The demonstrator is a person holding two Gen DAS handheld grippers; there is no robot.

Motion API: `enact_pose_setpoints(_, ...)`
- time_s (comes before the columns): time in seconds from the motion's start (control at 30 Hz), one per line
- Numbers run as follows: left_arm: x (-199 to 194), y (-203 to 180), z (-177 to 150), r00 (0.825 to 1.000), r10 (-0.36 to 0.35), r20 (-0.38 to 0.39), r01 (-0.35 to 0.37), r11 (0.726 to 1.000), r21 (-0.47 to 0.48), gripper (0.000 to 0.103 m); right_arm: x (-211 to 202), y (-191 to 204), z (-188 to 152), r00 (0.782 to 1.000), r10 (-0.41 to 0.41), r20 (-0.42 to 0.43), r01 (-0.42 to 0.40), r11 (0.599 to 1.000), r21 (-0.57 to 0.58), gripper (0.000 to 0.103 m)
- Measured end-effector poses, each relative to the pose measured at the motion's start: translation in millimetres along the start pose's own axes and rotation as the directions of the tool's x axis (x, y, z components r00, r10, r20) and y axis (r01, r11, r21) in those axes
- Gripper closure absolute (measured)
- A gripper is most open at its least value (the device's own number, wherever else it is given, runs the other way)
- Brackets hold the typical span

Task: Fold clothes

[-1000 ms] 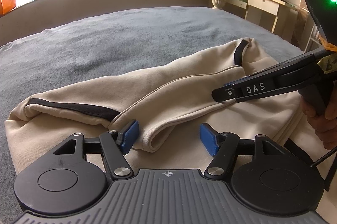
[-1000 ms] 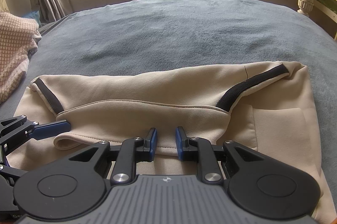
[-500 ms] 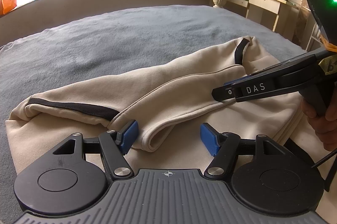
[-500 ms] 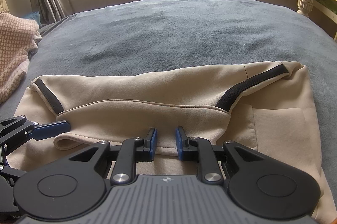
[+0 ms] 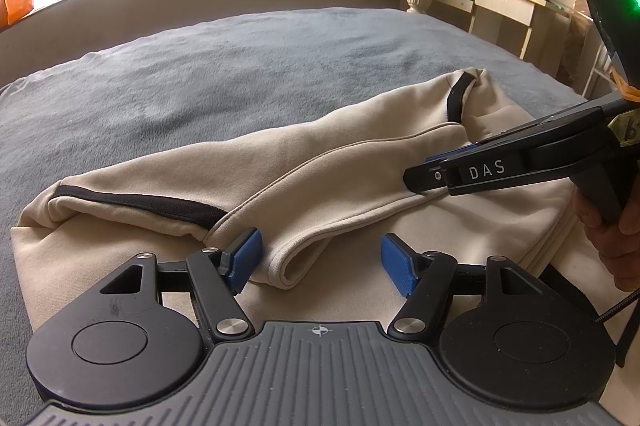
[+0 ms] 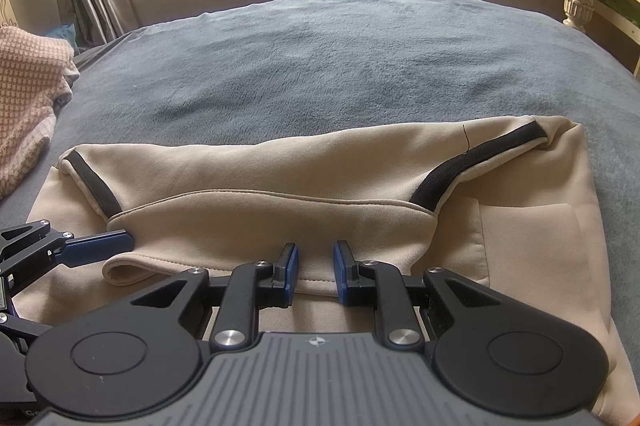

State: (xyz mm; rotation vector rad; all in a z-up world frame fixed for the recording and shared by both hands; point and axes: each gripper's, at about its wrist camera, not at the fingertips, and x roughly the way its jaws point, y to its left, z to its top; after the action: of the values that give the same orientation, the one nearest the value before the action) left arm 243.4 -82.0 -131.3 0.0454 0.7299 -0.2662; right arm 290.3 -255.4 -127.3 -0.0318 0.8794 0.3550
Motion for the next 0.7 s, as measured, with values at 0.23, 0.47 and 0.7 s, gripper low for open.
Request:
enact_pose_setpoints(0.23, 0.9, -0.4, 0.2, 1.000, 0.000, -0.001, 0.000, 1.000, 0.001, 0.036, -0.6, -0.5, -0.6, 1.000, 0.001, 0.002, -0.001, 1.000, 0.003, 0.083)
enact_pose_setpoints(0.47, 1.0, -0.6, -0.2, 1.000, 0.001, 0.000, -0.001, 1.000, 0.002, 0.036, -0.6, 0.8, 0.4, 1.000, -0.001, 0.001, 0.001, 1.000, 0.001, 0.083)
enact_pose_setpoints(0.7, 0.4, 0.1, -1.4, 1.000, -0.002, 0.002, 0.002, 1.000, 0.001, 0.035, -14.8, 0.1, 11.9, 0.999, -0.003, 0.044, 0.001, 0.999, 0.045, 0.082)
